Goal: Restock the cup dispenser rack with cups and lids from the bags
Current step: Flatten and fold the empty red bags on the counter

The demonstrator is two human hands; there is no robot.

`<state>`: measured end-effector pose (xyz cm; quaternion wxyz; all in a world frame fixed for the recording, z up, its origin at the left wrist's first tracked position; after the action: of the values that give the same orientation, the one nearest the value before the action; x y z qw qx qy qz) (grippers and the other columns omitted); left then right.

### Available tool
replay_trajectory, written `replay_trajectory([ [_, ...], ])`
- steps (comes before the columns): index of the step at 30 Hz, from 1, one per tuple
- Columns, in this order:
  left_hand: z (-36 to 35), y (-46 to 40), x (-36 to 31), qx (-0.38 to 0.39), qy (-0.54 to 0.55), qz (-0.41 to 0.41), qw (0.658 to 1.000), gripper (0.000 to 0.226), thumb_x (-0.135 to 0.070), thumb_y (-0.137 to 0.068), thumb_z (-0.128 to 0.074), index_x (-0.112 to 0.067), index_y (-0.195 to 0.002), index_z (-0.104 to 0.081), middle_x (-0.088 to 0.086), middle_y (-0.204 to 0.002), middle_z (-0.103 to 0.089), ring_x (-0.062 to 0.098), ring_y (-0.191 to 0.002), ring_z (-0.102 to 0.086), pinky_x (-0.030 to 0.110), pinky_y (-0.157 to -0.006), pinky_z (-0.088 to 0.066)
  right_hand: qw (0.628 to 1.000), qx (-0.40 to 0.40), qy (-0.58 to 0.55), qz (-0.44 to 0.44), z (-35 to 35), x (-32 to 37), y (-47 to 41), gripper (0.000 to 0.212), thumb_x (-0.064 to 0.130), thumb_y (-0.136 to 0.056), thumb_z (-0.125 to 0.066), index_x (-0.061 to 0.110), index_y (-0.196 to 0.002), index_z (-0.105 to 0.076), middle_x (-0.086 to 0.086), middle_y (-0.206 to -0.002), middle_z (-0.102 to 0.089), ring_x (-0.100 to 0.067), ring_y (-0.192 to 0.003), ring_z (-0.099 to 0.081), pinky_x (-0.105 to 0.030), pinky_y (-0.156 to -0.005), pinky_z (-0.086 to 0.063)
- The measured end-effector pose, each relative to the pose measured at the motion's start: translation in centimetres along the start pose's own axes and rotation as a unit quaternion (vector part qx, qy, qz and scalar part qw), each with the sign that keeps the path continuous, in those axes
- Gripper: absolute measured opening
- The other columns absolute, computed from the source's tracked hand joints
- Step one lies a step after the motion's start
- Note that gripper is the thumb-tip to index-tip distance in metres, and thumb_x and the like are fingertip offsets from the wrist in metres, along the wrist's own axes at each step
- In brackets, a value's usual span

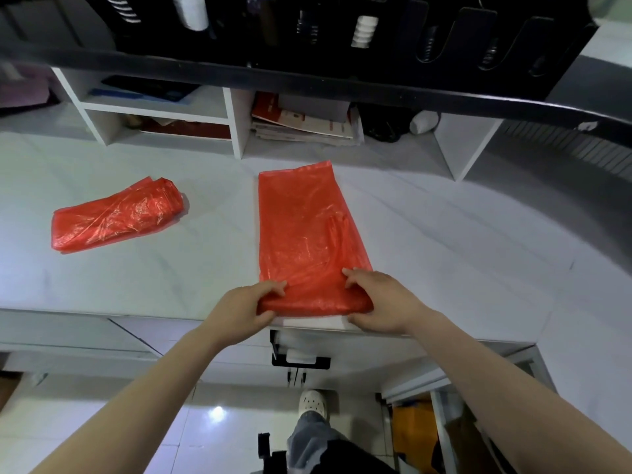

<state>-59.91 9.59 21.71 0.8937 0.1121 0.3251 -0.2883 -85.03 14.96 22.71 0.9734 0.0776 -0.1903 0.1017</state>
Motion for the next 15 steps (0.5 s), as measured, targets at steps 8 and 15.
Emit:
replay_trajectory([
  [8, 0.8, -0.4, 0.6, -0.093, 0.198, 0.12, 0.968, 0.026, -0.016, -0.094, -0.056, -0.027, -0.071, -0.06, -0.019, -0.062, -0.06, -0.002, -0.062, -0.054, 0.01, -0.06, -0.038, 0.969, -0.104, -0.189, -0.12, 0.8, -1.1, 0.0, 0.024, 0.027, -0.079, -0.073, 0.039, -0.098, -0.065, 0.019, -0.093, -0.067, 0.003, -0.082, -0.059, -0.007, -0.072, -0.039],
  [15, 0.9, -1.7, 1.0, -0.158, 0.106, 0.188, 0.964, 0.025, -0.026, -0.097, -0.05, -0.016, -0.075, -0.057, -0.006, -0.065, -0.058, 0.018, -0.069, -0.057, 0.021, -0.055, -0.034, 0.927, -0.152, -0.27, -0.214, 0.8, -1.8, -1.5, 0.025, 0.032, -0.093, -0.059, 0.023, -0.116, -0.061, 0.011, -0.1, -0.065, -0.008, -0.09, -0.061, -0.022, -0.078, -0.046],
])
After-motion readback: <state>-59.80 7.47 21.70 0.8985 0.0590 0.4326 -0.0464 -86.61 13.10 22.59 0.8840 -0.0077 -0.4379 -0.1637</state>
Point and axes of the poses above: each hand's wrist, its own y-axis away from the middle knuckle, its own z-axis out of the back of the hand, x = y × z, the point moved 5 cm from there along -y, towards the middle knuckle
